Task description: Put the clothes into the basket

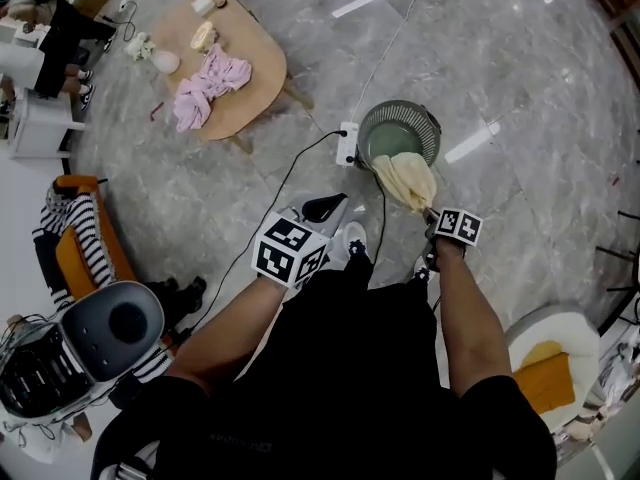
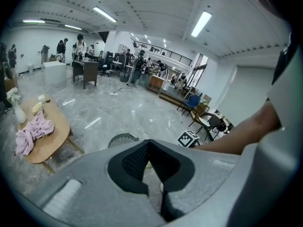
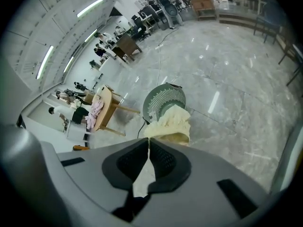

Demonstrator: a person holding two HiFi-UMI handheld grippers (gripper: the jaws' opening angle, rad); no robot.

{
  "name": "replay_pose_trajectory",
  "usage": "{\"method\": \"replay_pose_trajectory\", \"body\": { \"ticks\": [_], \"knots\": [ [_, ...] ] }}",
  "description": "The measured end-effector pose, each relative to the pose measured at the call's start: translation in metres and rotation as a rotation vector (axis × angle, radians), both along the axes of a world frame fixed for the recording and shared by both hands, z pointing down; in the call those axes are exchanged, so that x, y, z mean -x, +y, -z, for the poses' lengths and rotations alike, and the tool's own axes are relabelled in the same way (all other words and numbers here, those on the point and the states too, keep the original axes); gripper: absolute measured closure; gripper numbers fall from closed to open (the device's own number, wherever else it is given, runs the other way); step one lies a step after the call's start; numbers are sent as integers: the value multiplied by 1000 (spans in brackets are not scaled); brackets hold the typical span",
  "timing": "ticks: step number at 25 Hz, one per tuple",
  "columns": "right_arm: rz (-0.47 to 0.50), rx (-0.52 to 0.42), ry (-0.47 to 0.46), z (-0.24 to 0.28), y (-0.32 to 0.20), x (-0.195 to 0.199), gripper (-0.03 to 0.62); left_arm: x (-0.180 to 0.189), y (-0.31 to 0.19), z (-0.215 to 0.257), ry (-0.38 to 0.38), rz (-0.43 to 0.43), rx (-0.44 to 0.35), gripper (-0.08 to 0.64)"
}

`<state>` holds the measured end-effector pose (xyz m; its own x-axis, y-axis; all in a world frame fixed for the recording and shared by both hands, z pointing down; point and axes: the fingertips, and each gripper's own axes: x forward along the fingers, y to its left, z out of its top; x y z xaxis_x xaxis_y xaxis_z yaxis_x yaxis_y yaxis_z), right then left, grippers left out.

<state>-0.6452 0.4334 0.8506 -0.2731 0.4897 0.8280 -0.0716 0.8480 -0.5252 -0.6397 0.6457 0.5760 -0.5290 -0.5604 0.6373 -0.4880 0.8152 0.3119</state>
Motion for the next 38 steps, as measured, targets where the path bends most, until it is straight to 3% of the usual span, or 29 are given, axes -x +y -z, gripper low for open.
{"method": "replay_pose_trajectory", "body": {
  "ticks": [6, 8, 12, 17, 25, 32, 38],
  "knots": [
    [-4, -72, 20, -7, -3, 5, 566, 9, 7, -5, 16, -36, -7, 560],
    [23, -100, 26, -9, -7, -2, 456, 6, 7, -5, 12, -37, -1, 560],
    [11, -57, 16, -1, -12, -13, 453, 1, 4, 1, -8, -2, -1, 560],
    [4, 66, -23, 25, -2, -10, 467, 2, 0, 8, -10, 43, -23, 560],
    [71, 163, -269, 129, -38, -35, 564, -39, -59, 38, -64, 64, -42, 560],
    [138, 309, -481, 242, -43, -76, 577, -72, -104, 57, -105, 24, -55, 559],
    [230, 322, -626, 304, -47, -111, 578, -100, -141, 76, -150, 17, -87, 560]
  ]
}}
